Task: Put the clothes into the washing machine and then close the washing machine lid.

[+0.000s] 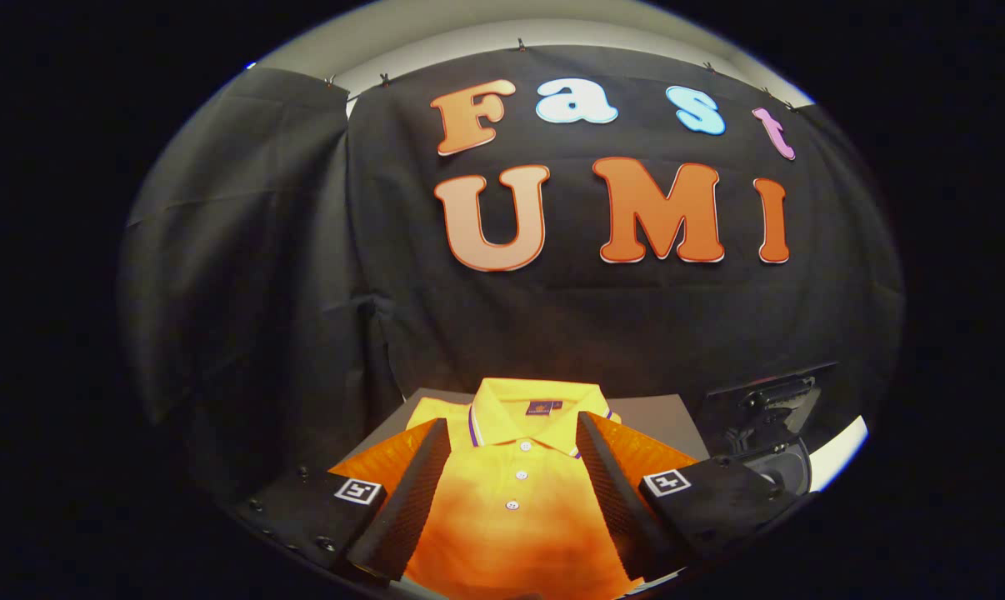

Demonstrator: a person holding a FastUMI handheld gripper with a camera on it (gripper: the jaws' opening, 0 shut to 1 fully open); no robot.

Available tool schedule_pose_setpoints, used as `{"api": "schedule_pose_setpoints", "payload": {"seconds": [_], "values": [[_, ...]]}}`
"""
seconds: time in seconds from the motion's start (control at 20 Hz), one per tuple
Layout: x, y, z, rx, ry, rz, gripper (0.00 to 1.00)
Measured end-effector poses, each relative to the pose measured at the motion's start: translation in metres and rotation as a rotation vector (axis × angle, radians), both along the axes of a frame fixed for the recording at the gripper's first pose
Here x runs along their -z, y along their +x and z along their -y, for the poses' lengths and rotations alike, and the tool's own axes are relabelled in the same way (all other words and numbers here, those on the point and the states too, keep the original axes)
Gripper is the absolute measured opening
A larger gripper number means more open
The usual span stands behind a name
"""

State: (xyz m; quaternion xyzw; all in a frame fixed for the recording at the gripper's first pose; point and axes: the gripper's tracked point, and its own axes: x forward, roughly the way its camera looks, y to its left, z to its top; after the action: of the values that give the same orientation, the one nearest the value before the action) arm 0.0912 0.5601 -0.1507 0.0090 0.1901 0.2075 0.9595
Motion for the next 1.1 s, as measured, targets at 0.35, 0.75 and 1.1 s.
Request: {"api": "schedule_pose_setpoints", "payload": {"seconds": [0.35,0.75,1.1], "values": [[0.05,0.003,-0.008,0.022,-0.033,-0.175,0.98],[0.083,0.001,-0.005,0.039,-0.025,-0.28,0.98],[0.085,-0.005,-0.01,-0.048,-0.042,-0.298,0.76]]}}
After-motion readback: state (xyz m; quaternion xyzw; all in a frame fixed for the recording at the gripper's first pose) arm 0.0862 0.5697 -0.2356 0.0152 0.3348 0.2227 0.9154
